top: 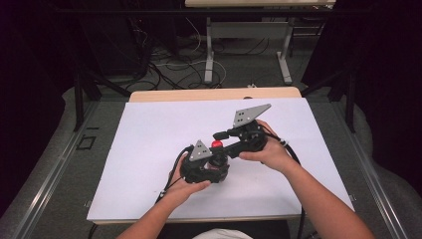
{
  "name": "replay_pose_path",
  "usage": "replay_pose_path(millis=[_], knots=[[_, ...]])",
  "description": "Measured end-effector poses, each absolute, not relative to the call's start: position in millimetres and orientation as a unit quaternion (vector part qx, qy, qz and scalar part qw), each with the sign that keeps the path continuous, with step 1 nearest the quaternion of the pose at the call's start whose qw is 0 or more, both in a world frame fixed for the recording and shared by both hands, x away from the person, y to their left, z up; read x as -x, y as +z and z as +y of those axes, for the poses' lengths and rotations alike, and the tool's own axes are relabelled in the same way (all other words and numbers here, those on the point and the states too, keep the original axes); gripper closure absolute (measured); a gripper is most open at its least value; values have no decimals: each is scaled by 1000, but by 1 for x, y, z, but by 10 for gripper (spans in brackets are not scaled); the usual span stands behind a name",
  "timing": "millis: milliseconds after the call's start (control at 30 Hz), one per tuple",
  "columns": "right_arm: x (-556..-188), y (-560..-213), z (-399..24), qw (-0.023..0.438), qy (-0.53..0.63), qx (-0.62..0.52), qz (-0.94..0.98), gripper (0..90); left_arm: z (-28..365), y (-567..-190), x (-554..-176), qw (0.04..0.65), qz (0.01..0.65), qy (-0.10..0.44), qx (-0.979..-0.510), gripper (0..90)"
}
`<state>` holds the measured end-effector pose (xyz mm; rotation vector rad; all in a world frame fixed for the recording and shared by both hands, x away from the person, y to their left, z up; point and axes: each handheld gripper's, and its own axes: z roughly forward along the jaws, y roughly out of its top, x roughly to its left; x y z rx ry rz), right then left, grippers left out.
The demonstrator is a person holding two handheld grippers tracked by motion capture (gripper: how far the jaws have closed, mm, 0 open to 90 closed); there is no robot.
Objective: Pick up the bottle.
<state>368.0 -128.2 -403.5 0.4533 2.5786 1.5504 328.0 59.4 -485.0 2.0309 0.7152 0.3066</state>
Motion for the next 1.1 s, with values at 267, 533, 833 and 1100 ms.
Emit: replay_pose_path(millis=[267,533,833,1100], knots=[[-336,-401,-110,144,482,-272,820,567,60,-483,-328,458,303,137,-824,297],[-360,-402,-120,69,494,-146,854,609,64,-484,-325,464,284,122,-830,297],[-365,-400,-126,59,503,-153,849,450,61,-482,-328,463,290,130,-827,297],[-332,-398,-107,185,467,-251,827,557,58,-482,-326,462,300,135,-824,297]])
